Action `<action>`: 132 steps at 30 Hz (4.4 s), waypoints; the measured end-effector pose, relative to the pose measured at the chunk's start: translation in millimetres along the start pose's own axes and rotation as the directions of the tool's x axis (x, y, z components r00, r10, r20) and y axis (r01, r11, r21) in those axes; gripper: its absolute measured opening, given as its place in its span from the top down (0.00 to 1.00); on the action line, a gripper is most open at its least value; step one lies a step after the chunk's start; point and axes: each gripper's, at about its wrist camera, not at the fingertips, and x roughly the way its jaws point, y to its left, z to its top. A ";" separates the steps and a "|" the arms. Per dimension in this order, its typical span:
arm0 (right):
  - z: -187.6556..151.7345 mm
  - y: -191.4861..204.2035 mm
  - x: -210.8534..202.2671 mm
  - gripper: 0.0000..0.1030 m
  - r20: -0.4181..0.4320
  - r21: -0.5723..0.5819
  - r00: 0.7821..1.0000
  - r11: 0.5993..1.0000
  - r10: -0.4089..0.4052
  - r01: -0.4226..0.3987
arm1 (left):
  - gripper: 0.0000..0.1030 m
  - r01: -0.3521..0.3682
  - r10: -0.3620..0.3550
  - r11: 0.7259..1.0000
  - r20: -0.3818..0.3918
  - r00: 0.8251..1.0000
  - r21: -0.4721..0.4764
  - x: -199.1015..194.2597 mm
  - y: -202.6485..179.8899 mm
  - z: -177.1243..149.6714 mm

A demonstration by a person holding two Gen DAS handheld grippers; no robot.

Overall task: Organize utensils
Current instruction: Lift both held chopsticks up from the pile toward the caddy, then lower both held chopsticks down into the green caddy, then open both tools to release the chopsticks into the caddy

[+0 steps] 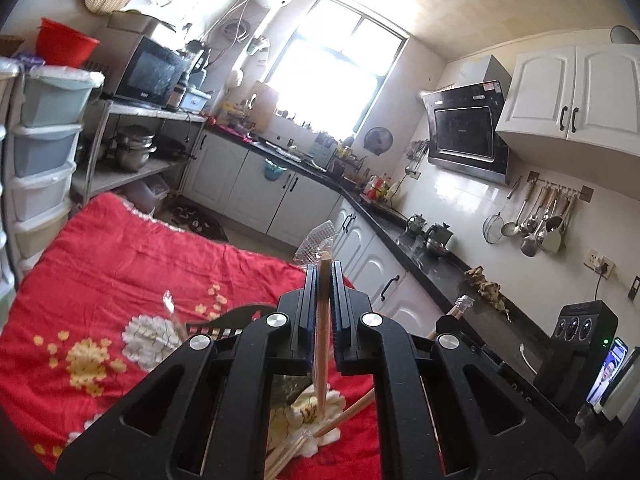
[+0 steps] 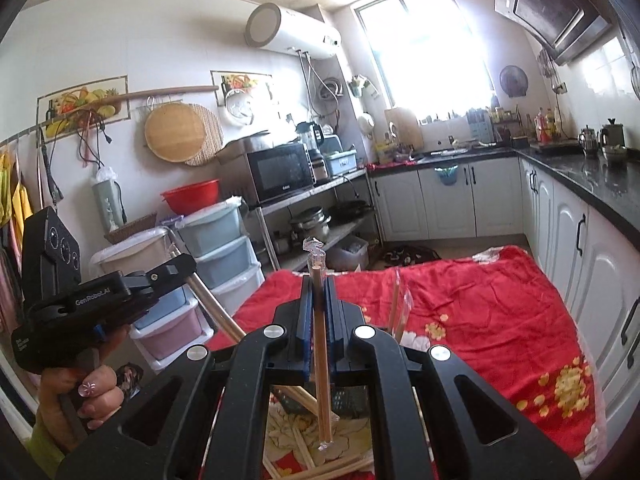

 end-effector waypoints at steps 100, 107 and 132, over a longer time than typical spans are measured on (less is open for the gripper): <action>-29.4 -38.5 85.2 0.63 -0.065 0.050 0.992 0.993 -0.107 0.110 | 0.55 -0.244 0.250 0.968 -0.099 0.963 0.064 39.5 62.4 -25.4; -30.3 -34.5 71.9 0.48 -0.063 0.044 0.992 0.993 -0.108 0.111 | 0.32 -0.244 0.248 0.968 -0.082 0.965 0.049 25.9 61.8 -23.8; -55.7 -20.1 31.1 0.39 -0.119 0.018 0.987 0.994 -0.104 0.107 | 0.11 -0.240 0.237 0.971 -0.091 0.967 -0.025 -18.8 68.6 -44.5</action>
